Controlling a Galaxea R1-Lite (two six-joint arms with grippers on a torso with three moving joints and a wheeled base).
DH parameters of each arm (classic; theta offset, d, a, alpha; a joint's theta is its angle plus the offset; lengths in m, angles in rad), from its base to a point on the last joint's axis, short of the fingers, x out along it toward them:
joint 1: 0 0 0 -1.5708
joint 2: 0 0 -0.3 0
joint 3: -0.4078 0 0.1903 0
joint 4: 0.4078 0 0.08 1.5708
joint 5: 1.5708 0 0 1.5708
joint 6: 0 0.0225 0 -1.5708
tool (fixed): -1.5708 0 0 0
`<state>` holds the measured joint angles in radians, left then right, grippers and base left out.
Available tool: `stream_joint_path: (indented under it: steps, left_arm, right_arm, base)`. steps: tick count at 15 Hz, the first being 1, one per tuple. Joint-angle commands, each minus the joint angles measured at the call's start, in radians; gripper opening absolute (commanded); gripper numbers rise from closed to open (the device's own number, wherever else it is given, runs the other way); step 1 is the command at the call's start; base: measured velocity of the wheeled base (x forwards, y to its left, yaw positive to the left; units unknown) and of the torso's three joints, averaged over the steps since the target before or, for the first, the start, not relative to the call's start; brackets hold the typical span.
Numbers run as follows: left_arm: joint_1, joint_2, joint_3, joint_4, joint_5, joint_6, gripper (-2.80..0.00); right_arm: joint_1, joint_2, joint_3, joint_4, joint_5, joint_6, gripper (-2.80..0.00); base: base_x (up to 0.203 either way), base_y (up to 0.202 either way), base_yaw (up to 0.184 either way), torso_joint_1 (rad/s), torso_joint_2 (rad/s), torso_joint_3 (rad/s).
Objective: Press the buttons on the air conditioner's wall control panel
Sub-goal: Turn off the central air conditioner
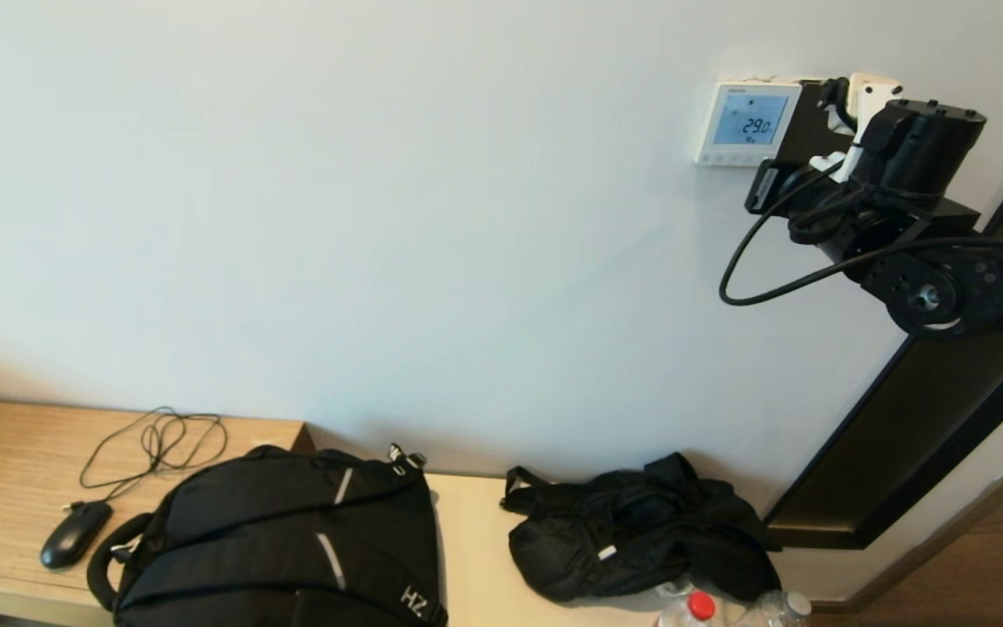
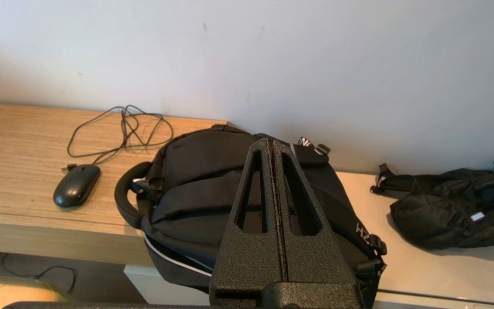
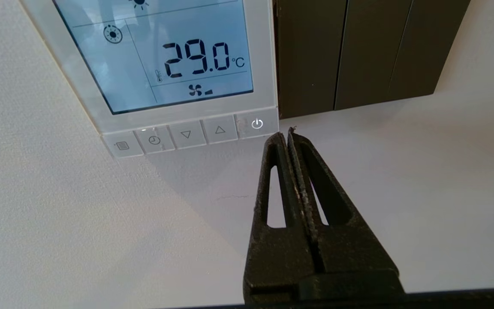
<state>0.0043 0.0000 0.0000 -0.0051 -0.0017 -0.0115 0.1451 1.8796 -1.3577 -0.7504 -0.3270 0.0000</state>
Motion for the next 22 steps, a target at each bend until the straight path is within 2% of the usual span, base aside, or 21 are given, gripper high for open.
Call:
stream_joint_path:
  steps: [1, 22]
  left_arm:
    - [0.0, 0.0, 0.0, 0.0, 0.0, -0.001, -2.8]
    - [0.0, 0.0, 0.0, 0.0, 0.0, -0.001, -2.8]
  right_arm:
    - [0.002, 0.001, 0.0, -0.004, -0.003, 0.0, -2.8]
    - [0.008, 0.032, -0.028, -0.003, -0.016, -0.009, -2.8]
  base:
    - [0.0, 0.0, 0.0, 0.0, 0.0, 0.0]
    - [0.0, 0.0, 0.0, 0.0, 0.0, 0.0]
